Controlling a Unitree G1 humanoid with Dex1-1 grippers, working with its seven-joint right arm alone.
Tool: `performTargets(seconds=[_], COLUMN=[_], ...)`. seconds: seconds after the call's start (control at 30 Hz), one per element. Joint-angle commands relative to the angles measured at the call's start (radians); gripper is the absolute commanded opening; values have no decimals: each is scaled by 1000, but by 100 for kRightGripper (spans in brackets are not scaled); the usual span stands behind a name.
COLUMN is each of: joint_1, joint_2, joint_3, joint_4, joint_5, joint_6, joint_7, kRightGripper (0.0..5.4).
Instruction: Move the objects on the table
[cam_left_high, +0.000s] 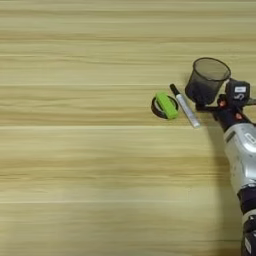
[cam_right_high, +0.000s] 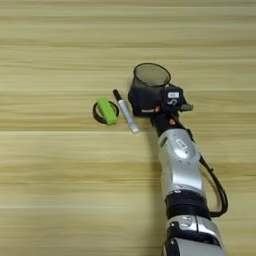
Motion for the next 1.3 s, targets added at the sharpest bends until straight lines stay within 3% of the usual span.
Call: performTargets(seconds=[0.03,0.2,0.67,1.1,1.3], joint_1=[-93,-103,-232,-304,-346], joint_2=[-38,-43,-109,-102,-109], joint_3=[-7,-11,-34,-6,2], joint_4=[-16,11,267,365,434], joint_5=[-8,-10,-17,-21,-34], joint_6=[-26,-33,-94,-166,-181], joint_7=[-5,-6,17,143,156], kRightGripper=[536,536,536,536,536])
